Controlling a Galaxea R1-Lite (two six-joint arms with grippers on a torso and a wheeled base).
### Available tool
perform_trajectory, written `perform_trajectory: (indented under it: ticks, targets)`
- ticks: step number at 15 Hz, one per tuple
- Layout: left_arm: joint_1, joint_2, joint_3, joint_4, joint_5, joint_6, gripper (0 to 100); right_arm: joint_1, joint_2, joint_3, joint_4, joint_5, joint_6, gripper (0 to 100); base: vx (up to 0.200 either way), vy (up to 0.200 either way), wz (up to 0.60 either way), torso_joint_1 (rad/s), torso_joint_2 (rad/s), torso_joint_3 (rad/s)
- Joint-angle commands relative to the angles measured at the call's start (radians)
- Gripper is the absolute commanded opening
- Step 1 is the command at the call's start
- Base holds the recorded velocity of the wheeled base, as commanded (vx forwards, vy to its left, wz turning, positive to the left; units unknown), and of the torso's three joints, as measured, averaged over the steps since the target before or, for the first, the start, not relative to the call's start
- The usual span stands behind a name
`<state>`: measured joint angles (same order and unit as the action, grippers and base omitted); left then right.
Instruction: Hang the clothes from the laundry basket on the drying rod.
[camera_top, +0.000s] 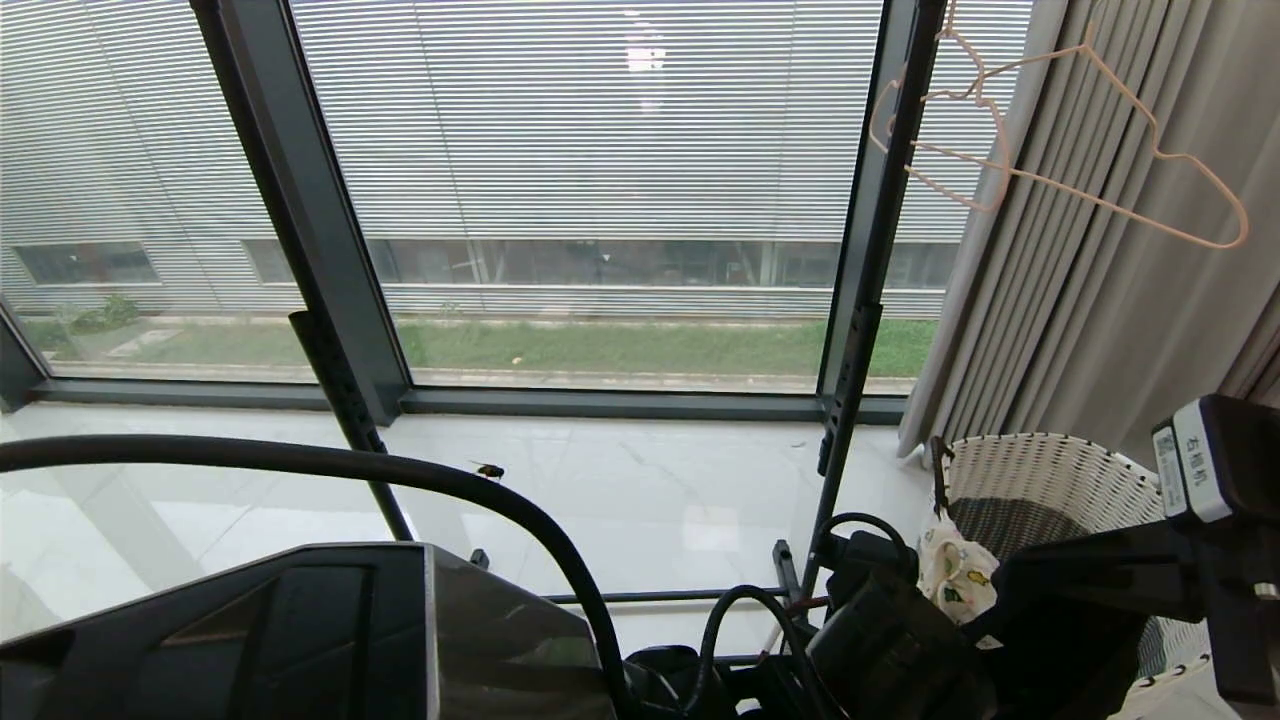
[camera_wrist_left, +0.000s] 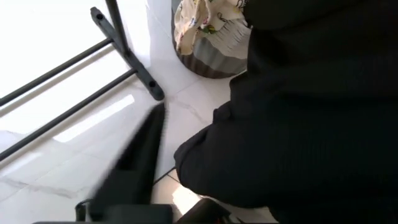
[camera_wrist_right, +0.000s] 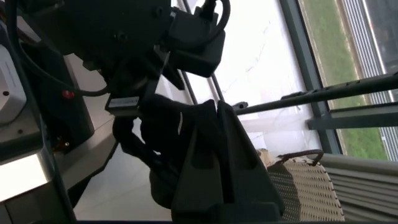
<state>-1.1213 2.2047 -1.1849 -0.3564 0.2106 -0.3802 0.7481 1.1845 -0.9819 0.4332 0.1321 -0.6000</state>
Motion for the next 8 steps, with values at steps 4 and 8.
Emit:
perform_trajectory:
  ticks: [4,8]
  targets:
    - [0.003,-0.006,0.079,-0.001,0.184,-0.005,0,-0.030,0.018,0.080,-0.039,-0.002,0.137,0,0.000,0.000,0.00,0.000,0.00,0.000]
    - [0.005,-0.103,0.257,-0.111,0.253,-0.005,0,-0.032,0.064,0.120,-0.134,-0.008,0.272,0,0.000,0.000,0.00,0.000,0.00,0.000]
